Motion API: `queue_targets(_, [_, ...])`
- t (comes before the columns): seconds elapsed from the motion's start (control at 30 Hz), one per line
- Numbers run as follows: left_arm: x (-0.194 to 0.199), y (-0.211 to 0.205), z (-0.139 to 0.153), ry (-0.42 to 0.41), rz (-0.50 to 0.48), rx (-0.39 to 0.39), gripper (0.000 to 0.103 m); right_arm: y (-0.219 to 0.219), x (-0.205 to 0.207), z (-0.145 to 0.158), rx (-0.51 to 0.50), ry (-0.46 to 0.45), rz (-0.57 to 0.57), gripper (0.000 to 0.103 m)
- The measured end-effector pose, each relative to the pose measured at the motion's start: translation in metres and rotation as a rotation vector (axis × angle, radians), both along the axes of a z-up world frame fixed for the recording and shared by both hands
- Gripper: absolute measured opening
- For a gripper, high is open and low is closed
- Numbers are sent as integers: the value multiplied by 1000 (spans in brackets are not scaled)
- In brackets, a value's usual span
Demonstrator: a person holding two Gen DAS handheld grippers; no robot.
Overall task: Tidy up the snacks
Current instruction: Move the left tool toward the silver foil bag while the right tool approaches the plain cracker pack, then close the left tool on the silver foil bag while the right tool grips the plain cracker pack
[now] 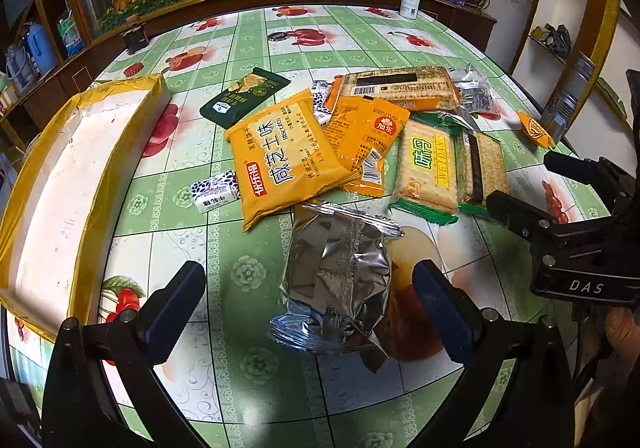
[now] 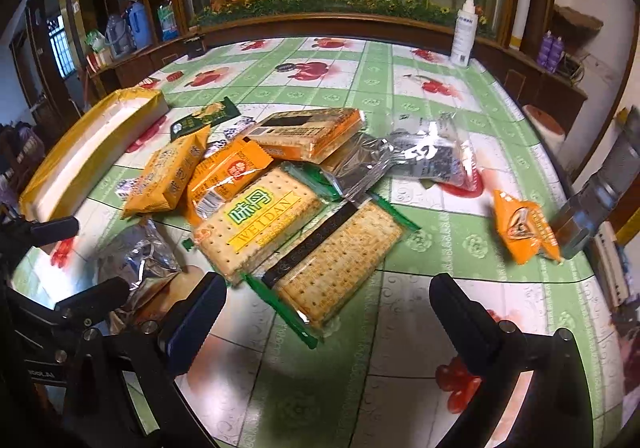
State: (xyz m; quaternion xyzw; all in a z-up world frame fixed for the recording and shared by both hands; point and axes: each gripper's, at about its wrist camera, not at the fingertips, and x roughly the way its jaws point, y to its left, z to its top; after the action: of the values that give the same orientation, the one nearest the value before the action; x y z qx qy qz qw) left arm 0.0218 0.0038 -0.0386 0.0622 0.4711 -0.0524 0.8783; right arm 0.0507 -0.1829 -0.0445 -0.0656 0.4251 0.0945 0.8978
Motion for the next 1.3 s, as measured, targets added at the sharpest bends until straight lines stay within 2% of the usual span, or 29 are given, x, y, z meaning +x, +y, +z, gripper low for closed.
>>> queue_targets(0.17, [-1,-2,-1,3,-1,5,103,1,0,3,-26,-17,3,103])
queue_targets(0.4, [2,-8,-11,28,-18,20,103,0,2,-3,-32,16,-8,103])
queue_targets(0.47, [4,-10,-15,36,-24,26,103,-1,3,-7,-14,24,-10,103])
queue_targets(0.63, [13,-13,-27,46,-18,66,103,-11,15,-22,112,82,-38,101])
queue_targets(0.73, [17,-10,-28,46,-17,36,103,-16,21,-30,157,115,-59,98])
queue_targets(0.87, [21,-10,-29,40,-19,13,103,-16,30,-28,173,101,-76,96])
queue_targets(0.93, [21,-10,-29,39,-23,3,102,-11,35,-29,127,86,-78,91])
queue_targets(1.03, [20,-12,-27,23,-43,0,93,-5,34,-29,67,65,-66,83])
queue_targets(1.07, [19,-13,-26,16,-50,-1,86,-4,34,-30,54,58,-64,79])
queue_targets(1.1, [17,-15,-24,9,-59,-5,73,-5,33,-29,40,50,-62,70])
queue_targets(1.13, [16,-17,-22,-1,-64,-2,64,-7,32,-28,35,44,-60,67])
queue_targets(1.17, [14,-19,-20,-11,-67,13,59,-9,31,-28,37,45,-58,62])
queue_targets(1.3, [8,-20,-18,-38,-65,48,57,-18,24,-26,38,48,-50,52])
